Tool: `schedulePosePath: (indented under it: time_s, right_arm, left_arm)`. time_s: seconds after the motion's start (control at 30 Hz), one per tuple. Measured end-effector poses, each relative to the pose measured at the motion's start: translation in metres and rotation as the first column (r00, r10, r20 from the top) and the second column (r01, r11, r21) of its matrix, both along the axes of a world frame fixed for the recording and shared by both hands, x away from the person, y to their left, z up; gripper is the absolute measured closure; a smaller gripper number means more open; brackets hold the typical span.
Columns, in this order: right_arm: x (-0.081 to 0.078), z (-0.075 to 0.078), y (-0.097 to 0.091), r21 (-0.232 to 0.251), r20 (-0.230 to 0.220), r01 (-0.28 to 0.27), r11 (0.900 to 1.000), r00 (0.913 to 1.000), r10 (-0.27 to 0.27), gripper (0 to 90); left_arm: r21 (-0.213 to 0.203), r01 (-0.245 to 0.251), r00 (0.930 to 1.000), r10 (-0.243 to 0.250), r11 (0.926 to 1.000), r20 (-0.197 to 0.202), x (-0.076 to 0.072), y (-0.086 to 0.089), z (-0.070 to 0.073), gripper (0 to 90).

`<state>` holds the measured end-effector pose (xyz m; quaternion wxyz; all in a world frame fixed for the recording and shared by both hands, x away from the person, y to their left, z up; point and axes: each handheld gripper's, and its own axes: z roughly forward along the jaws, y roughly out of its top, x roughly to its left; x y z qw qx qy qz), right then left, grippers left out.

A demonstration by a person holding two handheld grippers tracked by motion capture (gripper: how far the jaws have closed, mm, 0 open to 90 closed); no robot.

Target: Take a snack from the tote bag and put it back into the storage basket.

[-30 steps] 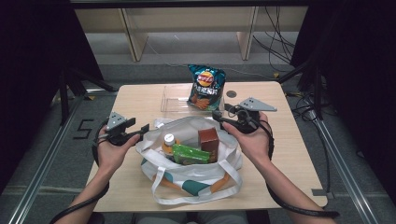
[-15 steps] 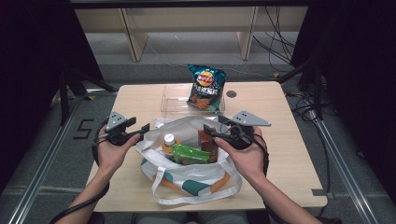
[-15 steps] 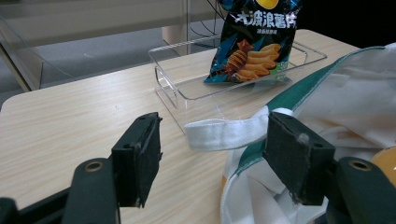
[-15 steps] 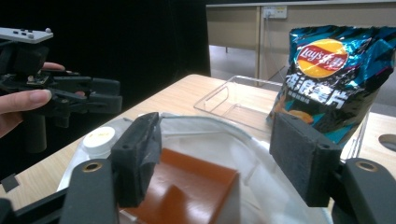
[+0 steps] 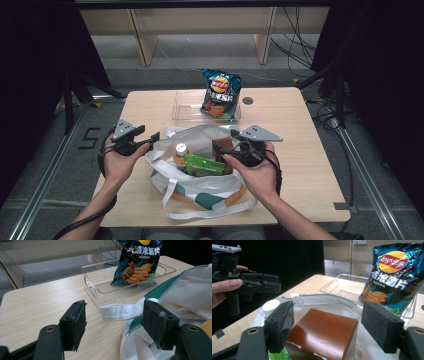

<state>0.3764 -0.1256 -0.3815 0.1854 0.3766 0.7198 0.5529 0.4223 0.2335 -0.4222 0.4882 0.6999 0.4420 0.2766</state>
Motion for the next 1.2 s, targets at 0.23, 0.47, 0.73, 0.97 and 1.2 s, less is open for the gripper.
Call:
schedulePosePath:
  time_s: [0.23, 0.47, 0.73, 0.97, 1.2]
  right_arm:
    - [-0.002, -0.004, 0.005, -0.011, 0.011, 0.000, 0.9999, 0.9999, 0.000, 22.5]
    - [-0.002, -0.010, 0.007, -0.039, 0.023, 0.009, 0.9992, 0.9997, -0.008, 20.1]
    - [-0.003, -0.016, 0.012, -0.058, 0.001, 0.016, 0.9982, 0.9999, -0.016, 17.5]
    - [0.001, -0.022, 0.013, -0.079, 0.019, 0.016, 0.9967, 0.9997, -0.015, 17.1]
    - [0.000, -0.024, 0.014, -0.090, 0.017, 0.020, 0.9958, 0.9997, -0.018, 18.2]
  left_arm:
    - [0.003, 0.003, 1.0000, -0.003, 1.0000, -0.002, 0.001, 0.000, 0.000, 35.0]
    - [0.002, -0.001, 1.0000, 0.001, 1.0000, -0.001, 0.001, 0.001, 0.000, 35.0]
    - [0.001, 0.000, 1.0000, 0.000, 1.0000, -0.003, 0.001, 0.000, -0.001, 34.9]
    - [0.003, -0.001, 1.0000, 0.001, 1.0000, -0.005, 0.001, 0.002, -0.001, 35.0]
    - [0.002, 0.003, 1.0000, -0.003, 1.0000, -0.003, 0.001, 0.001, -0.001, 34.9]
